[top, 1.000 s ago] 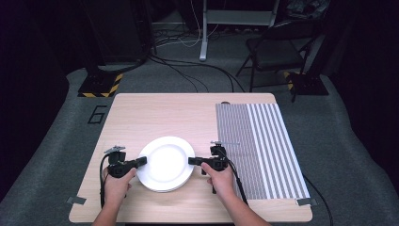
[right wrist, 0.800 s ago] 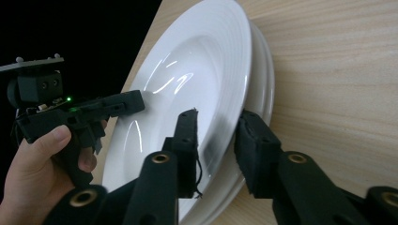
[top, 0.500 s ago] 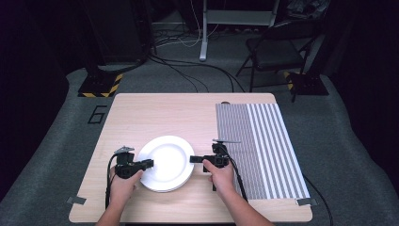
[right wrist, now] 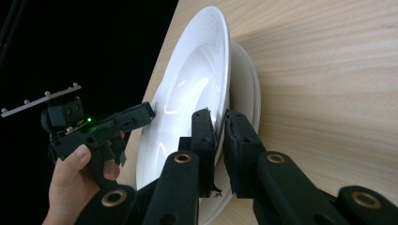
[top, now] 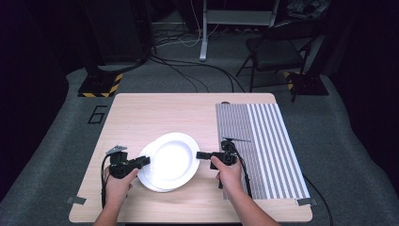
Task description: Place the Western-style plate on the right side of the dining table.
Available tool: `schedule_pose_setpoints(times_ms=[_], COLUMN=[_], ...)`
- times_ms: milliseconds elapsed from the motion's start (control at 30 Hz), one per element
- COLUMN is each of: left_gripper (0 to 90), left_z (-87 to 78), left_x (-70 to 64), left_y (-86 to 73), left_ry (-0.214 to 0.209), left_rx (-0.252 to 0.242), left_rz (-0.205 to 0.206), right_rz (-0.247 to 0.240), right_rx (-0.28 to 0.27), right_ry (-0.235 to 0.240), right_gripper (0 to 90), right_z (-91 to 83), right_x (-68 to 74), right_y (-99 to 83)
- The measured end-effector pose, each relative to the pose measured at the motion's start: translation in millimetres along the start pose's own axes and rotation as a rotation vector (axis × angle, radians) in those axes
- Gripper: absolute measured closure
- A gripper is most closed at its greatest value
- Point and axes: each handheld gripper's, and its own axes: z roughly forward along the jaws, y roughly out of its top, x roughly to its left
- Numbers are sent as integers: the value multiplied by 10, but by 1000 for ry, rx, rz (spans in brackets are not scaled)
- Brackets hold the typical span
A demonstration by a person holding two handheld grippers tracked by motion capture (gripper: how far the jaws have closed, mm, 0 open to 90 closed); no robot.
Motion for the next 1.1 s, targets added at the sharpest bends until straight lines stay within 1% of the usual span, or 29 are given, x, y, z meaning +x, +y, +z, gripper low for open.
schedule_pose_setpoints(times_ms=[33,67,100,133,167,200,233,267,300,567,600,633,700,800,833,867,900,933,967,1000,1033,1067,1100], left_gripper=[671,671,658,642,633,611,610,607,603,549,548,545,537,537,536,535,534,532,532,527,525,515,512], left_z=[0,2,4,6,6,17,17,21,20,41,59,70,77,92,100,100,113,113,128,157,173,183,189], left_x=[0,-3,-5,1,1,14,14,22,29,16,3,-1,-8,-18,-14,-14,-14,-14,-10,-9,-13,-28,-35], left_y=[0,-1,-2,-7,-7,-14,-14,-22,-20,-29,-34,-34,-35,-36,-35,-35,-38,-38,-39,-46,-49,-54,-53], left_ry=[0,-1,2,12,12,25,25,9,8,-4,-11,-9,-9,-10,-15,-15,-24,-24,-34,-46,-48,-50,-45], left_rx=[0,-2,-4,-6,-6,3,3,-1,0,-12,-11,-14,-14,-15,-18,-18,-16,-16,-11,3,10,16,17], left_rz=[0,0,2,5,5,2,2,-21,-15,-21,-23,-16,-15,-25,-26,-26,-40,-40,-45,-49,-45,-53,-39], right_rz=[0,-14,-17,-16,-16,-21,-21,-31,-34,-39,-33,-35,-29,-18,-5,-5,16,16,16,35,32,30,30], right_rx=[0,0,0,-5,-5,-10,-10,-14,-17,-22,-29,-27,-30,-35,-41,-41,-40,-40,-39,-38,-43,-47,-47], right_ry=[0,-5,-6,-2,-2,-2,-2,-4,-4,8,8,5,9,10,16,16,23,23,24,28,34,42,42], right_gripper=[826,826,826,825,825,826,826,826,825,821,820,820,819,814,814,814,814,814,814,814,815,815,815], right_z=[0,-9,-21,-46,-46,-72,-72,-98,-114,-189,-187,-191,-194,-200,-204,-204,-210,-210,-213,-216,-214,-210,-210], right_x=[0,9,14,18,18,28,28,37,44,56,52,42,14,-26,-57,-57,-85,-85,-101,-123,-140,-153,-154], right_y=[0,4,8,16,16,21,21,25,29,46,44,44,40,27,17,17,8,8,5,-1,-3,-6,-7])
